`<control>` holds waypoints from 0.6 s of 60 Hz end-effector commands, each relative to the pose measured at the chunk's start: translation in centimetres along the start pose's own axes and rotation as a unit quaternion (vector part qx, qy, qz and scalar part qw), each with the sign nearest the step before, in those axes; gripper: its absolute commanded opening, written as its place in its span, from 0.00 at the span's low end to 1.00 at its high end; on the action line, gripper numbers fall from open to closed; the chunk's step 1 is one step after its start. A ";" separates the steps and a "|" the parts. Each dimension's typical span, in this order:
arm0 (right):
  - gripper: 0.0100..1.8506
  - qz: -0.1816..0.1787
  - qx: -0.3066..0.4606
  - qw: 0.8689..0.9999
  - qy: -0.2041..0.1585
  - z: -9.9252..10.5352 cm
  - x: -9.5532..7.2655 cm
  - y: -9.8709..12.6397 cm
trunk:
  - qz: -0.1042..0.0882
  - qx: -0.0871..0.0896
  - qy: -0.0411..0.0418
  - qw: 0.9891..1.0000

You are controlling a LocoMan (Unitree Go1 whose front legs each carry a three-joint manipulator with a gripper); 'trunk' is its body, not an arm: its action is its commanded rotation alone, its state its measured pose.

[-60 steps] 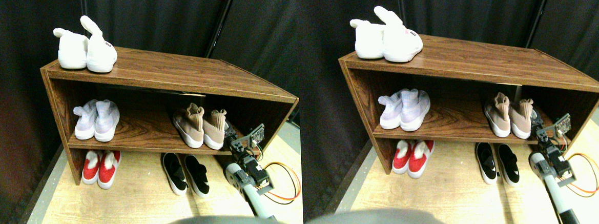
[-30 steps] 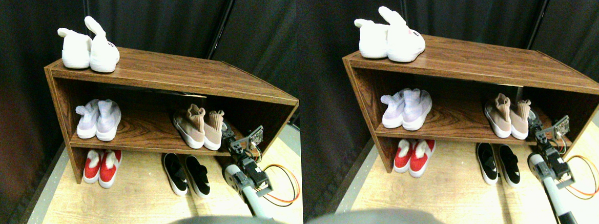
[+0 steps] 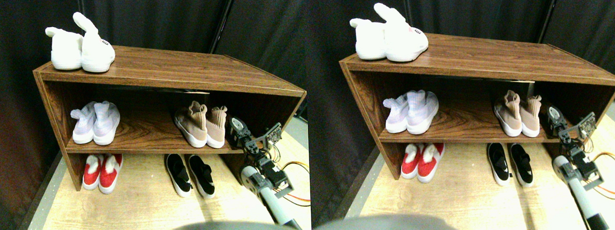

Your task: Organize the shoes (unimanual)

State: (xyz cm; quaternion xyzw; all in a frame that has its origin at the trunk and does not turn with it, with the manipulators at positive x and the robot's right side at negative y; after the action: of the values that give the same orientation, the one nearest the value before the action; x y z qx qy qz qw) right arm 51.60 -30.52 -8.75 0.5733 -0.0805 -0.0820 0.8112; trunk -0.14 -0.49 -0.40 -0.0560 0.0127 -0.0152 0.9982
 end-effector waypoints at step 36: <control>0.03 0.146 -0.008 0.987 0.065 2.0 -9.9 3.7 | -0.008 -0.009 0.011 1.000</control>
State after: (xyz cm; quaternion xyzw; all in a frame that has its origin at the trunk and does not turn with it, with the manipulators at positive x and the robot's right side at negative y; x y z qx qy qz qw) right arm 42.65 -29.04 -5.56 0.5537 -0.0951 0.0627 0.8249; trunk -0.23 -0.59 -0.48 -0.0517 0.0155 -0.0232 0.9983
